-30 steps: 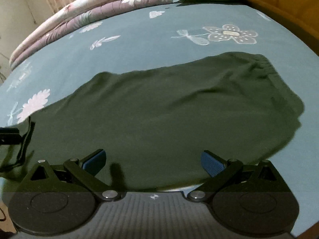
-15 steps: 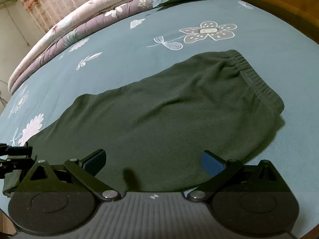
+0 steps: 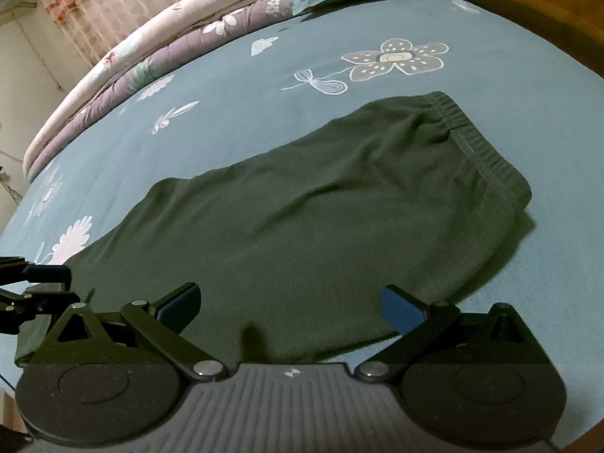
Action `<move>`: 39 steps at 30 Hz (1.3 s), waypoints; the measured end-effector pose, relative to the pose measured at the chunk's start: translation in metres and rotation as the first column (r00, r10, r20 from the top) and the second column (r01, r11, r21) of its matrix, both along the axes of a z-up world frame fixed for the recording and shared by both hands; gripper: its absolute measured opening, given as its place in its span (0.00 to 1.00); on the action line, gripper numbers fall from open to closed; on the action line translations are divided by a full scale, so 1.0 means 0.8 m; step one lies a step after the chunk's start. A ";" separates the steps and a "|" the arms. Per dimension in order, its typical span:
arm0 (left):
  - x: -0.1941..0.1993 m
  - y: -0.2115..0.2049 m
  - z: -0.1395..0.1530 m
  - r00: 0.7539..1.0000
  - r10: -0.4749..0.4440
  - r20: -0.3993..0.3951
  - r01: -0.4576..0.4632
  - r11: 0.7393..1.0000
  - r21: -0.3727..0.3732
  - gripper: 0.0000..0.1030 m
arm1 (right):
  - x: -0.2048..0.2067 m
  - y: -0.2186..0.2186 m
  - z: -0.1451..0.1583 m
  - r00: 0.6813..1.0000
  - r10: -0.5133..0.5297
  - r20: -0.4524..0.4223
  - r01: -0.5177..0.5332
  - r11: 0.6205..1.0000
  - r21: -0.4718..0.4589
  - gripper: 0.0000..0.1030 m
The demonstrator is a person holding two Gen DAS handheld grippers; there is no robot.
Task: Fold clothes
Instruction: 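Lower the right tool onto the sweatpants waistband and close it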
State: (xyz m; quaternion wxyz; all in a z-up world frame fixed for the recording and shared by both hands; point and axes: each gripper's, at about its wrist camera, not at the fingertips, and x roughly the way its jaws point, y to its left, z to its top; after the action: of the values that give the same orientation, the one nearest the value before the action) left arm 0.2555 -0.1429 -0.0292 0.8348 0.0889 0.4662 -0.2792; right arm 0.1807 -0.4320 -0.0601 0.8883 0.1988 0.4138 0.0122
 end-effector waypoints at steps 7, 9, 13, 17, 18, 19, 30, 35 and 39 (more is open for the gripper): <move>0.002 -0.002 0.000 1.000 -0.001 -0.004 0.001 1.000 -0.003 0.69 | -0.039 -0.069 0.005 0.979 -0.189 0.076 0.165 0.954 0.249 1.00; 0.003 -0.005 0.000 1.000 -0.008 -0.008 0.008 1.000 -0.001 0.69 | -0.048 -0.094 -0.003 0.962 -0.263 0.072 0.224 0.912 0.344 1.00; 0.005 -0.010 0.000 1.000 -0.018 -0.013 0.018 1.000 -0.001 0.69 | -0.064 -0.145 -0.019 0.914 -0.404 0.042 0.325 0.790 0.520 1.00; 0.007 -0.012 0.000 1.000 -0.015 -0.023 0.015 1.000 0.000 0.69 | -0.050 -0.171 -0.046 0.892 -0.450 -0.042 0.372 0.679 0.633 1.00; 0.007 -0.013 0.000 1.000 -0.015 -0.025 0.016 1.000 0.002 0.69 | -0.046 -0.175 -0.051 0.887 -0.458 -0.055 0.382 0.661 0.646 1.00; 0.007 -0.013 0.000 1.000 -0.016 -0.026 0.016 1.000 0.005 0.69 | -0.044 -0.178 -0.051 0.879 -0.473 -0.055 0.389 0.646 0.657 1.00; 0.009 -0.022 -0.004 0.999 -0.032 -0.041 0.032 0.999 0.003 0.69 | -0.023 -0.177 -0.046 0.887 -0.462 -0.009 0.373 0.704 0.604 1.00; 0.009 -0.023 -0.004 0.999 -0.027 -0.044 0.026 1.000 -0.011 0.69 | -0.020 -0.171 -0.048 0.910 -0.415 -0.005 0.326 0.707 0.628 1.00; 0.009 -0.030 -0.005 0.998 -0.037 -0.042 0.036 0.999 -0.008 0.69 | -0.011 -0.174 -0.045 0.912 -0.409 0.017 0.309 0.714 0.628 1.00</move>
State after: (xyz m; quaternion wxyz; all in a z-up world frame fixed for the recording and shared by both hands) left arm 0.2624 -0.1666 -0.0329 0.8199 0.0884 0.4808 -0.2979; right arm 0.1717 -0.5712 -0.0963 0.7896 0.5508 0.2703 -0.0123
